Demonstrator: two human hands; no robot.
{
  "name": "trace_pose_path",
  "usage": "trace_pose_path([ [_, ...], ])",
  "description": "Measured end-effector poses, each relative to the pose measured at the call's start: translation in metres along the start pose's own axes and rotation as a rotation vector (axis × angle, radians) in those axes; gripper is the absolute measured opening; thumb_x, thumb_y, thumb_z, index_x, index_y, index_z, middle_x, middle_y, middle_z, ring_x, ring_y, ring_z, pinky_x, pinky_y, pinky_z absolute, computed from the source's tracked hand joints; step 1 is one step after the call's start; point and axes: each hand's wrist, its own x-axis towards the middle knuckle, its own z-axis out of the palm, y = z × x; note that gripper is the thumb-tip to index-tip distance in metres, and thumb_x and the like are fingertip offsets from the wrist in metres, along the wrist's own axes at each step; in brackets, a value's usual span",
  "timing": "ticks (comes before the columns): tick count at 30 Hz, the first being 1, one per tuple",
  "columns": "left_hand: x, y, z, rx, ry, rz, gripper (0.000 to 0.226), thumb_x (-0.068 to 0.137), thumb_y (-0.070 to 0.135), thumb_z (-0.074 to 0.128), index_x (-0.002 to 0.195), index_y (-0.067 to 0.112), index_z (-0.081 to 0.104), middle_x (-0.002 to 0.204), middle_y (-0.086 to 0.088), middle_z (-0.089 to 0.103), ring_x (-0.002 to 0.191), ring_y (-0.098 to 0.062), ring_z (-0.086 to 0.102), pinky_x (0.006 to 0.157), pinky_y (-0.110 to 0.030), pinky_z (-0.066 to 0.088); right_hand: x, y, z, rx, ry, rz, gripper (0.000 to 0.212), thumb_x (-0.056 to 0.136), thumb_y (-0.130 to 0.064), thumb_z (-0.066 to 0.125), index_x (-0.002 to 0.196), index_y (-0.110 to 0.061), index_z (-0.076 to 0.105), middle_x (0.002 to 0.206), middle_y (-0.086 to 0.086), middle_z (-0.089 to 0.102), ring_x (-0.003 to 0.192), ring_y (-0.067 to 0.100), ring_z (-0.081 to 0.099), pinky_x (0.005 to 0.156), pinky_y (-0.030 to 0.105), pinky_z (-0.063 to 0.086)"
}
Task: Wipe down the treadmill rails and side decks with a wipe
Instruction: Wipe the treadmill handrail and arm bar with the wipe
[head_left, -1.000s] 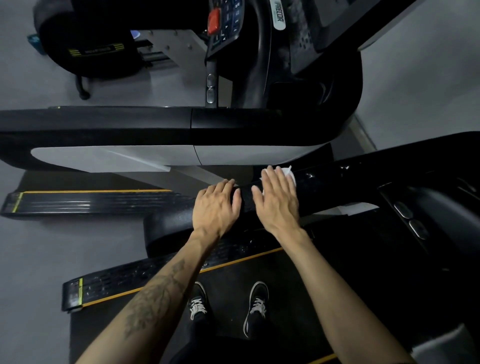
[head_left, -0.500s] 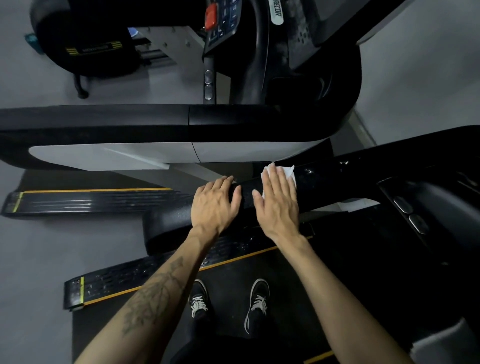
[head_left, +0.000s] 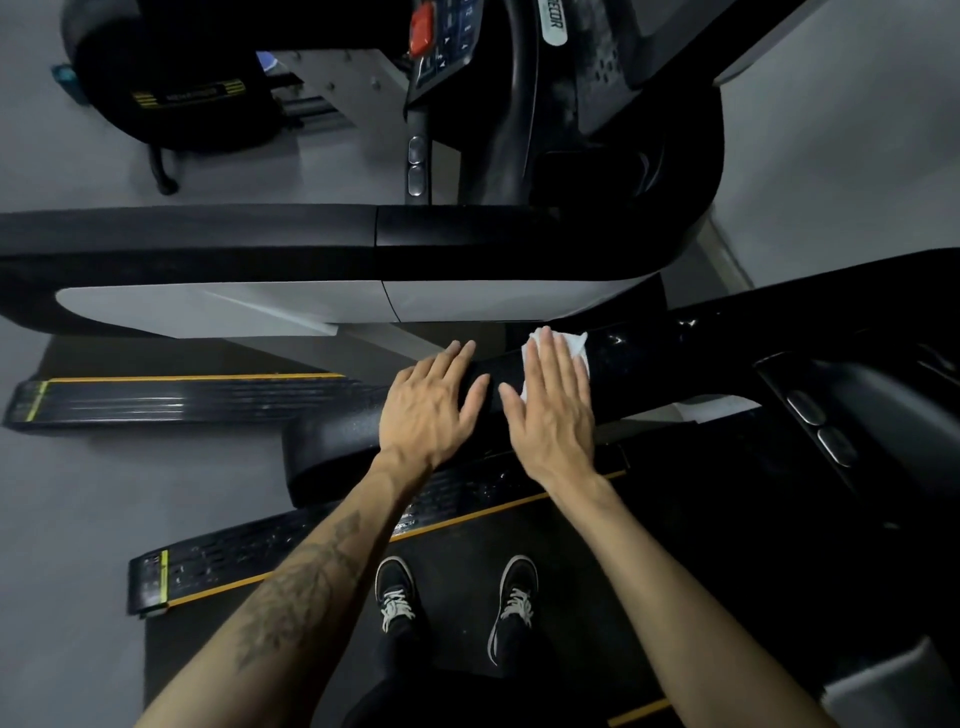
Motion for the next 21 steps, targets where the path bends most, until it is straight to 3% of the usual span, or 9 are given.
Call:
trace_pose_path([
  [6,0.0,-0.001,0.002,0.024,0.015,0.058,0.062,0.105,0.054,0.026,0.156,0.024,0.042,0.156,-0.006,0.05,0.136,-0.023,0.053,0.107,-0.041,0.044,-0.029,0.038,-0.012,0.045,-0.019,-0.351,0.058,0.108,-0.031,0.037,0.16,-0.006,0.031,0.17,0.011,0.021,0.159,0.024,0.015,0.126,0.051,0.024],
  [11,0.002,0.003,-0.001,0.04,-0.055,0.014,0.066,0.104,0.057,0.021,0.156,0.022,0.042,0.157,-0.008,0.048,0.141,-0.025,0.049,0.114,-0.042,0.038,-0.018,0.042,-0.013,0.009,-0.015,-0.169,0.062,0.107,-0.035,0.034,0.161,-0.005,0.028,0.17,0.014,0.018,0.159,0.025,0.012,0.128,0.048,0.02],
  [15,0.011,0.017,-0.002,0.015,-0.112,-0.083,0.067,0.105,0.053,0.019,0.152,0.015,0.048,0.155,-0.009,0.051,0.143,-0.027,0.047,0.118,-0.042,0.031,0.002,0.013,-0.004,0.044,-0.001,-0.032,0.064,0.107,-0.043,0.03,0.156,-0.003,0.038,0.166,0.016,0.029,0.157,0.027,0.022,0.127,0.047,0.019],
  [21,0.027,0.04,-0.006,-0.062,-0.112,-0.037,0.06,0.103,0.038,0.021,0.143,0.01,0.057,0.15,-0.011,0.055,0.14,-0.025,0.05,0.117,-0.04,0.032,-0.02,0.057,-0.016,0.031,-0.014,-0.4,0.058,0.107,-0.029,0.036,0.16,-0.008,0.031,0.17,0.011,0.02,0.159,0.025,0.014,0.129,0.046,0.017],
])
